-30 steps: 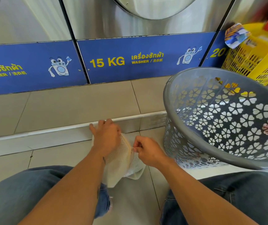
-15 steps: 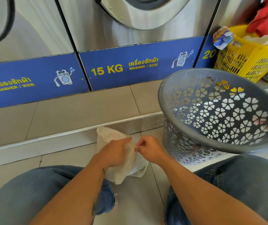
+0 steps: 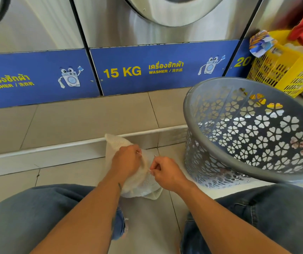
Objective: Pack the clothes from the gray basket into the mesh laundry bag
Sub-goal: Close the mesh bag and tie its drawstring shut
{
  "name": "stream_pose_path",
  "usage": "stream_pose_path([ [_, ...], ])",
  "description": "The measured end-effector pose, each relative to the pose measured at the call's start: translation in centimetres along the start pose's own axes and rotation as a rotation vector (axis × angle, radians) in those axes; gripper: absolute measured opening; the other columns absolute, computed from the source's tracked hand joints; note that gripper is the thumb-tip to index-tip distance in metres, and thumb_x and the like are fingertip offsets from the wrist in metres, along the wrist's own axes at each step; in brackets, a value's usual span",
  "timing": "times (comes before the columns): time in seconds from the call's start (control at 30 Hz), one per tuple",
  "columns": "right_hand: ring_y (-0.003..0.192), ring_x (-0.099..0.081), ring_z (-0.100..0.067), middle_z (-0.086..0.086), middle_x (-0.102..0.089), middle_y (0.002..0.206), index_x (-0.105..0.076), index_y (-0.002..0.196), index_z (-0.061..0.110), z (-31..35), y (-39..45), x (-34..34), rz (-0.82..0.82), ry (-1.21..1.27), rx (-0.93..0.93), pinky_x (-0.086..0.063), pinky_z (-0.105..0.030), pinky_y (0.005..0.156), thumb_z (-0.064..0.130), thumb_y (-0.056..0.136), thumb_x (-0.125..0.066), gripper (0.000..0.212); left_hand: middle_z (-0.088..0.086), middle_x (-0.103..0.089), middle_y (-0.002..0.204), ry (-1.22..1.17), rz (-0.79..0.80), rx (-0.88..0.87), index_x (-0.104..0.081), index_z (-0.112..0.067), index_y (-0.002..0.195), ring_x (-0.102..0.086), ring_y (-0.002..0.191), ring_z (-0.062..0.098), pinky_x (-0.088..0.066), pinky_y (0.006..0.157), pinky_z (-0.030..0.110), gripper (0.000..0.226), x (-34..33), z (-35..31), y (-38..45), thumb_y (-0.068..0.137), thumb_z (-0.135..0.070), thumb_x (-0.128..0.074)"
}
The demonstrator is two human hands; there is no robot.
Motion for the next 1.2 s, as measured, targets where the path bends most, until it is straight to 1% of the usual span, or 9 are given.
stream_pose_path([
  [0.1,0.075,-0.066,-0.013,0.007,-0.067,0.077,-0.068,0.082,0.021,0.0,0.3,-0.2,-0.011,0.007,0.015,-0.059,-0.035,0.071,0.012,0.088,-0.068,0.011,0.003,-0.068,0.088,-0.088,-0.066,0.053,-0.067,-0.023,0.087,-0.059,0.075,0.021,-0.048,0.069,0.033,0.022,1.1,0.6,1.4,0.091,-0.014,-0.047],
  [0.27,0.064,-0.061,-0.012,0.006,-0.065,0.071,-0.065,0.077,0.022,-1.0,0.5,0.6,-0.089,0.063,-0.03,-0.059,-0.036,0.065,0.011,0.087,-0.067,0.015,0.002,-0.066,0.084,-0.167,0.031,0.026,-0.059,-0.025,0.105,-0.059,0.07,0.019,-0.047,0.066,0.032,0.022,0.3,-0.5,0.4,0.092,-0.012,-0.047],
  [0.4,0.065,-0.063,-0.013,-0.001,-0.068,0.072,-0.067,0.079,0.016,-1.2,-0.1,1.1,-0.134,0.152,-0.061,-0.059,-0.034,0.065,0.009,0.088,-0.066,0.012,-0.001,-0.066,0.075,-0.154,0.055,0.016,-0.052,-0.025,0.095,-0.061,0.068,0.02,-0.05,0.065,0.038,0.006,0.2,-0.9,-1.1,0.093,-0.026,-0.046],
  [0.5,0.069,-0.065,-0.015,0.001,-0.067,0.074,-0.068,0.079,0.015,-0.4,-0.5,1.1,-0.145,0.197,-0.06,-0.059,-0.033,0.065,0.008,0.087,-0.066,0.01,-0.003,-0.064,0.071,-0.025,0.166,0.029,-0.061,-0.015,0.078,-0.056,0.066,0.016,-0.049,0.067,0.035,0.019,-0.5,-1.0,-2.2,0.091,-0.025,-0.051],
  [0.63,0.072,-0.064,-0.011,0.006,-0.067,0.076,-0.069,0.079,0.016,-0.4,-1.1,0.3,-0.103,0.235,-0.077,-0.057,-0.028,0.068,0.007,0.085,-0.068,0.011,0.001,-0.05,0.059,-0.035,0.254,0.122,-0.049,-0.015,0.06,-0.043,0.057,0.017,-0.038,0.059,0.032,0.03,-1.2,-0.4,-2.9,0.089,-0.023,-0.05],
  [0.83,0.069,-0.059,-0.006,0.009,-0.064,0.072,-0.07,0.076,0.017,-1.0,-2.0,-1.0,-0.048,0.309,-0.139,-0.05,-0.022,0.067,0.007,0.085,-0.072,0.013,0.01,-0.074,0.069,-0.25,0.256,0.367,-0.075,-0.005,0.076,-0.066,0.061,0.021,-0.055,0.072,0.033,0.039,-2.4,1.4,-3.6,0.085,-0.039,-0.059],
  [0.97,0.07,-0.059,-0.006,0.009,-0.065,0.073,-0.066,0.072,0.023,-1.0,-2.2,-2.1,-0.024,0.28,-0.133,-0.052,-0.023,0.068,0.006,0.085,-0.07,0.022,0.008,-0.069,0.059,-0.264,0.282,0.398,-0.075,-0.001,0.074,-0.062,0.052,0.019,-0.056,0.067,0.032,0.024,-3.3,1.3,-3.3,0.078,-0.023,-0.066],
  [1.07,0.071,-0.061,-0.008,0.006,-0.067,0.076,-0.067,0.076,0.021,-1.3,-2.0,-2.3,-0.027,0.274,-0.142,-0.053,-0.023,0.069,0.007,0.085,-0.072,0.017,0.019,-0.072,0.071,-0.295,0.262,0.359,-0.073,0.006,0.078,-0.063,0.062,0.025,-0.056,0.076,0.04,0.023,-3.1,1.1,-2.1,0.079,-0.015,-0.061],
  [1.2,0.072,-0.063,-0.007,0.008,-0.068,0.076,-0.068,0.073,0.022,-1.5,-1.3,-1.6,-0.089,0.274,-0.151,-0.052,-0.023,0.068,0.006,0.083,-0.07,0.019,0.013,-0.066,0.066,-0.348,0.204,0.345,-0.065,-0.007,0.067,-0.057,0.061,0.023,-0.054,0.071,0.039,0.016,-2.4,0.9,-0.9,0.08,-0.016,-0.06],
])
Point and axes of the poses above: each hand's wrist, its own y-axis towards the middle knuckle, its own x-axis out of the back of the hand, z = x × y, the point moved 10 cm from there along y, towards the middle knuckle
